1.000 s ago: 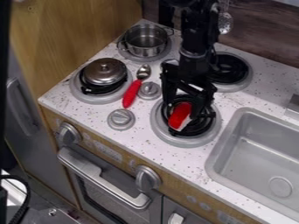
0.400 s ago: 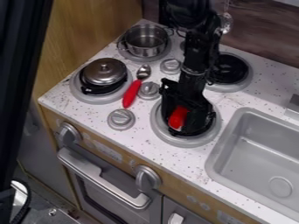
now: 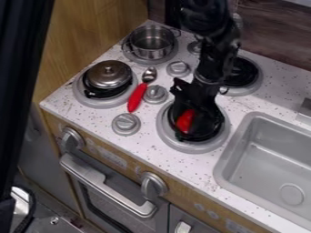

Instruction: Move the sushi to the top right burner

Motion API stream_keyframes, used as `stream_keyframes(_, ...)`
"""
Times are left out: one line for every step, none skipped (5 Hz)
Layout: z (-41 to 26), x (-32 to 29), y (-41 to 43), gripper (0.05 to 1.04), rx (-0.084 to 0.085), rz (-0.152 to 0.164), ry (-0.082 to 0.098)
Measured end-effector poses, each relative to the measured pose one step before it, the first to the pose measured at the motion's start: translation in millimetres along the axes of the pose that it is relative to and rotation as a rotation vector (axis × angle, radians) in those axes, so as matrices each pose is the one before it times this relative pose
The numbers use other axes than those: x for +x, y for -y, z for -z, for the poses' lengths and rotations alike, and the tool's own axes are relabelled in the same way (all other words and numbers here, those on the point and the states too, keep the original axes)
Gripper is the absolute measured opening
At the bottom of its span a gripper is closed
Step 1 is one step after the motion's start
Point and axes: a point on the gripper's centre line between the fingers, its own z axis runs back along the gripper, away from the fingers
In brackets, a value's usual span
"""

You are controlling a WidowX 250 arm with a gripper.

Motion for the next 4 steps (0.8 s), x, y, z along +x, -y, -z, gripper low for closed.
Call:
stream_keyframes(-7.38,15.54,-0.42,0.551,0.0022,-0.0053,0.0893)
stream_keyframes(-7.26,23.64,-6.56,0.551,0.0080,-0.0643,0.1024)
stream_keyframes(0.49,24.72,-9.67,0.551,0.0426,-0.0649,0.0640)
stream_keyframes(15.73,19.11,-2.11,0.550,0.0028,-0.0329,0.0074)
